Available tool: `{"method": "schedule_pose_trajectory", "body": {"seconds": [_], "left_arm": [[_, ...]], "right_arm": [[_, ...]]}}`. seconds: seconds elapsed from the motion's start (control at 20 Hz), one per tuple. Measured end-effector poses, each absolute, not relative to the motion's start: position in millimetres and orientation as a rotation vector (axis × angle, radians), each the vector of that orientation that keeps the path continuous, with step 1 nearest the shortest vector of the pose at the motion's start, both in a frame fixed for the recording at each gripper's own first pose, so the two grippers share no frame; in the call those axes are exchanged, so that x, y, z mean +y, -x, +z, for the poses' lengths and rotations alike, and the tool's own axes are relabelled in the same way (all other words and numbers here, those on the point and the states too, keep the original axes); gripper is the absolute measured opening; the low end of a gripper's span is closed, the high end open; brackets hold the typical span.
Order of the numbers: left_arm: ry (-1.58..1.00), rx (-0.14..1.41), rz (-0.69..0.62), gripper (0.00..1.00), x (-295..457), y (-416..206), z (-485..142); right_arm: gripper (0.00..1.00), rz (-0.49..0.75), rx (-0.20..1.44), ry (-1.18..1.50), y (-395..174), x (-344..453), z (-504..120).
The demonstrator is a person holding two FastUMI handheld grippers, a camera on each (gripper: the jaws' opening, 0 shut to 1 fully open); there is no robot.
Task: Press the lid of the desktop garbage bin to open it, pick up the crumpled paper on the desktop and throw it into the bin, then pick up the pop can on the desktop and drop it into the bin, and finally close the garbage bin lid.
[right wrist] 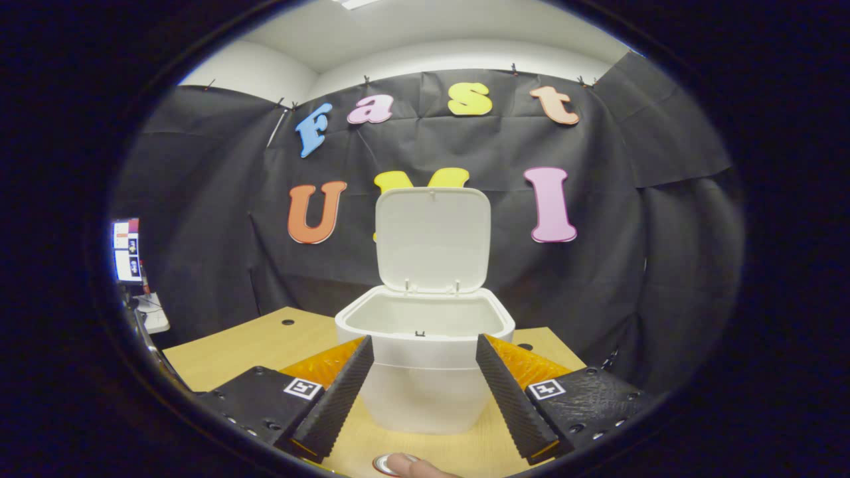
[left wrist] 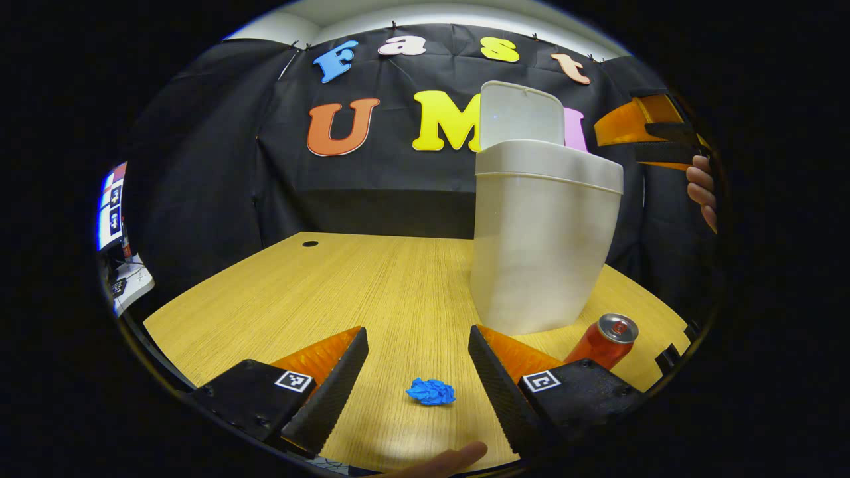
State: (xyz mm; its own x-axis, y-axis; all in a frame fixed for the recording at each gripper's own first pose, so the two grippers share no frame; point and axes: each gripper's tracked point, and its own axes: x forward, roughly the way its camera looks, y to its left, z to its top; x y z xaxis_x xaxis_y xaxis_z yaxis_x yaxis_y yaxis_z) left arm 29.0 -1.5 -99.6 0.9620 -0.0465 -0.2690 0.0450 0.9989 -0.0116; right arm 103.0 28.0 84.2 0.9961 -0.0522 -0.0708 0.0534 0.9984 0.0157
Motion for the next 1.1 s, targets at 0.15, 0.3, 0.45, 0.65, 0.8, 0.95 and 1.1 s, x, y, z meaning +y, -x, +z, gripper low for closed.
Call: {"method": "schedule_pose_trajectory", "body": {"seconds": [0.15,0.3,0.45,0.65,0.8,0.95,1.1], "left_arm": [[0.022,0.340,-0.058,0.99,-2,-31,-122],[0.049,0.396,-0.077,0.99,-7,-32,-142],[0.001,0.408,-0.067,0.98,-5,-33,-156],[0.011,0.416,-0.104,0.96,-15,-27,-173],[-0.015,0.421,-0.085,0.94,-12,-29,-182],[-0.037,0.401,-0.078,0.92,-9,-31,-182],[-0.030,0.436,-0.078,0.85,-9,-28,-188]], "right_arm": [[0.96,-0.059,0.056,-0.017,-81,27,76],[0.96,-0.021,0.038,-0.018,-58,34,67],[0.96,-0.019,0.021,0.014,-39,33,54],[0.96,0.039,0.025,0.028,-17,45,23],[0.95,0.046,0.009,0.038,-4,41,4],[0.97,0.034,0.012,0.011,3,37,-20],[0.98,0.040,0.062,-0.002,3,35,-43]]}}
